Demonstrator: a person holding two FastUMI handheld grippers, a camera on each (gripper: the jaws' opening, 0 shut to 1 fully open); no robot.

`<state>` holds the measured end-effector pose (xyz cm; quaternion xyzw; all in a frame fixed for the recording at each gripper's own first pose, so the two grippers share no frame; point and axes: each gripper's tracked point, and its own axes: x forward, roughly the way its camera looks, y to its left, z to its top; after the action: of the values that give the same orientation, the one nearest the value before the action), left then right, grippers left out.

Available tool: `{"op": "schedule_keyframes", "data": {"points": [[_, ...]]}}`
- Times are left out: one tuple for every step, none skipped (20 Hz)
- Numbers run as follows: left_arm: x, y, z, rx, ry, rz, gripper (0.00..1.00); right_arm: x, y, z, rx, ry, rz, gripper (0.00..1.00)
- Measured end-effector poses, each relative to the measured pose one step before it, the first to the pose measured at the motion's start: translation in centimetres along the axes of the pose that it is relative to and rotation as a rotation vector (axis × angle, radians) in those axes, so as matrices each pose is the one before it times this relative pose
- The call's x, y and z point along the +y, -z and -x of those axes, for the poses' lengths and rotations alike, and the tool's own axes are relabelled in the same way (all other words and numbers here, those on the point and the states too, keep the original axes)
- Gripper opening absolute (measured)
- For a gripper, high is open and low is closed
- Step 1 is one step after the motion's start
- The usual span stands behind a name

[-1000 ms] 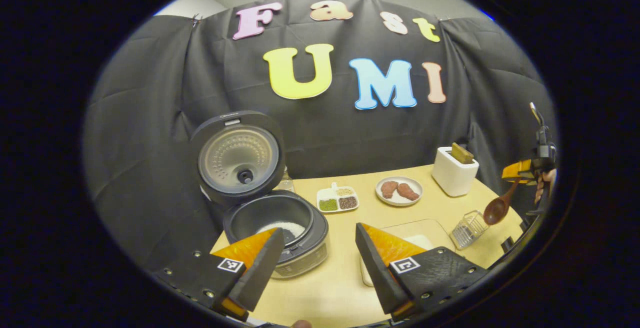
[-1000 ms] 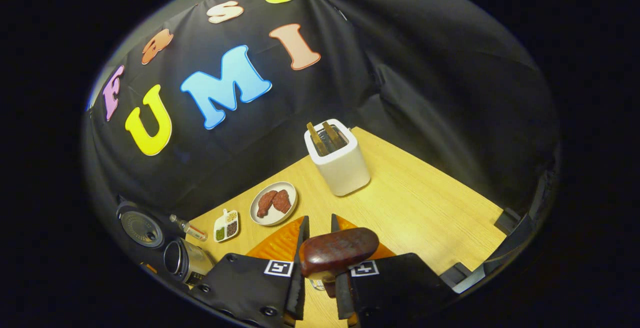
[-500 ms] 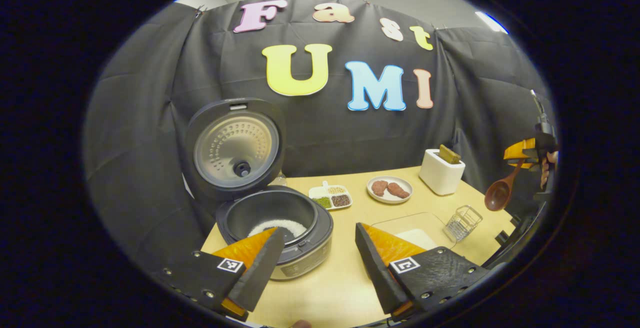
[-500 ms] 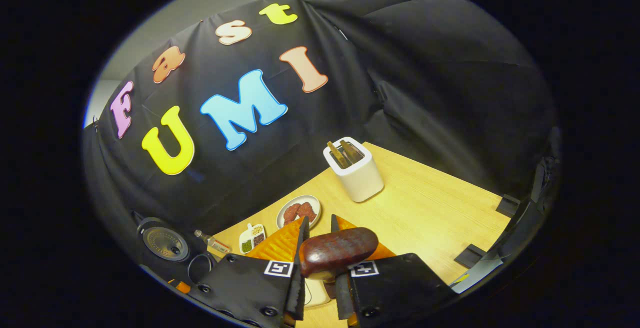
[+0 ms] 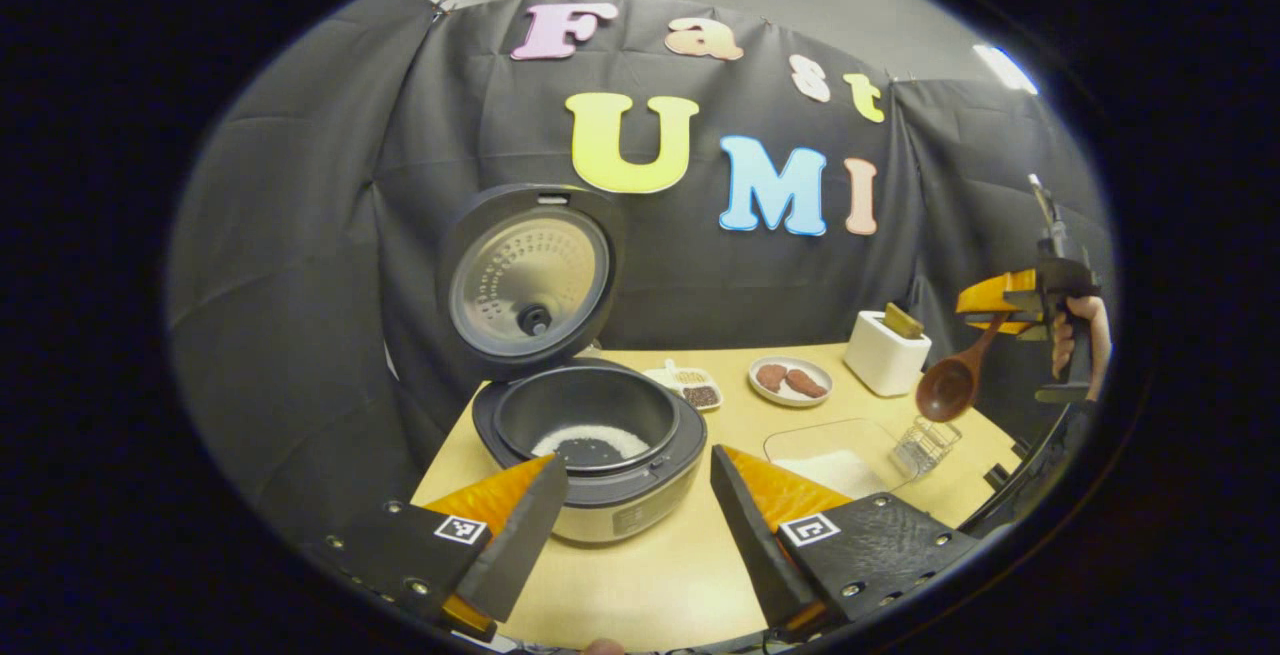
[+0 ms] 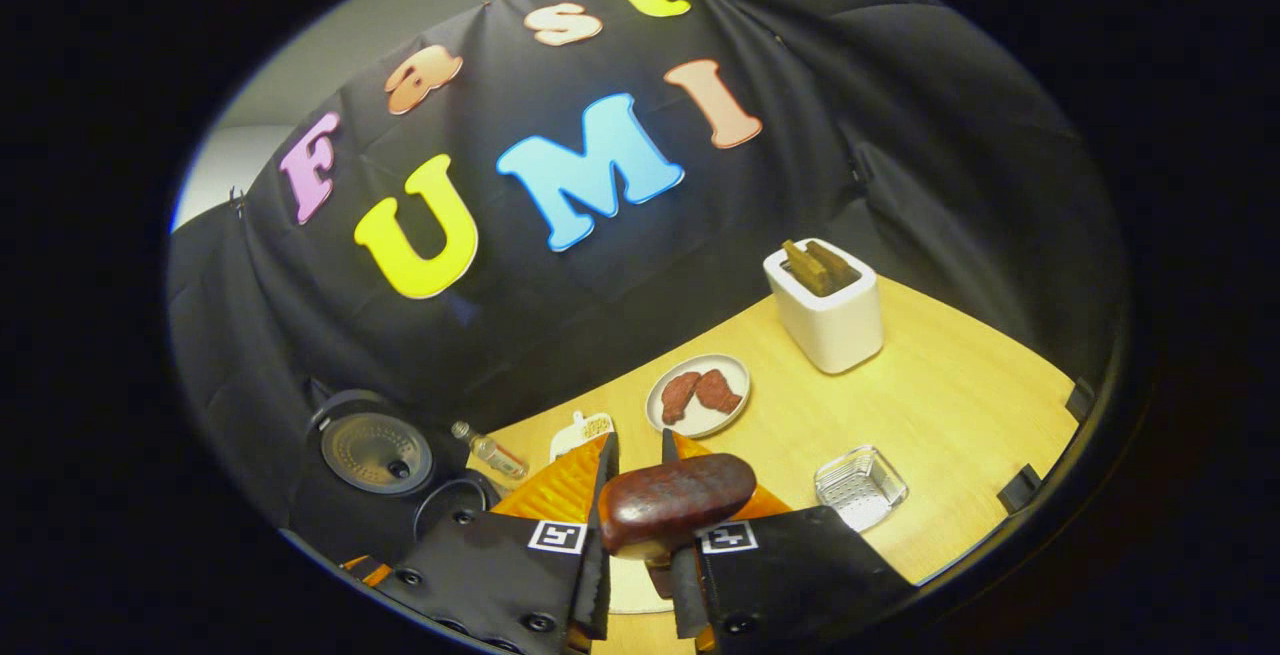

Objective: Close the left gripper, press the button to open the rice cooker; take a wooden spoon from the chopstick holder with the right hand, scoop a spoonful of rice and pour it into the rice cooker, then put the wooden spoon back into the chopstick holder.

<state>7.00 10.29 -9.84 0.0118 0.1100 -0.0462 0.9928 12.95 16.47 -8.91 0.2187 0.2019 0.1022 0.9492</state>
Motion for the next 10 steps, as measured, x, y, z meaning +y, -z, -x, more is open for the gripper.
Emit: {"op": "schedule_keyframes", "data": {"points": [[0.67, 0.154, 0.31, -0.00088, -0.00551, -0.00572, 0.9, 0.65, 1.089, -0.963, 0.017, -0.00656, 0.02891, 0.25], [0.577, 0.229, 0.105, 0.00316, -0.00553, -0.00194, 0.9, 0.428, 1.326, -1.139, 0.01992, 0.00196, 0.02983, 0.25], [0.234, 0.533, 0.194, 0.00571, -0.00203, 0.00488, 0.9, 0.362, 1.374, -1.121, 0.02101, 0.00108, 0.03183, 0.25], [0.234, 0.442, 0.131, 0.0077, -0.00168, 0.01023, 0.9, 0.465, 1.507, -1.048, 0.02648, -0.00037, 0.02538, 0.25], [0.39, 0.464, -0.004, 0.00963, -0.00566, 0.01032, 0.87, 0.381, 1.418, -0.867, 0.02978, -0.00258, 0.02701, 0.25], [0.449, 0.392, 0.023, 0.00811, -0.00784, 0.0083, 0.87, 0.204, 1.541, -0.831, 0.0331, 0.00475, 0.02869, 0.25], [0.546, 0.228, 0.052, 0.00632, -0.00864, 0.00523, 0.91, 0.198, 1.088, -0.674, 0.02411, 0.00689, 0.02804, 0.25], [0.439, 0.238, 0.33, 0.00312, -0.01024, 0.00282, 0.9, 0.289, 0.824, -0.668, 0.01528, 0.00414, 0.01975, 0.24], [0.493, 0.075, 0.197, 0.00225, -0.00967, 0.00232, 0.9, 0.287, 0.616, -0.643, 0.01095, 0.00101, 0.00991, 0.24], [0.487, -0.049, 0.049, 0.00145, -0.00788, 0.00254, 0.9, 0.379, 0.874, -0.565, 0.01108, 0.00204, 0.00162, 0.25]]}}
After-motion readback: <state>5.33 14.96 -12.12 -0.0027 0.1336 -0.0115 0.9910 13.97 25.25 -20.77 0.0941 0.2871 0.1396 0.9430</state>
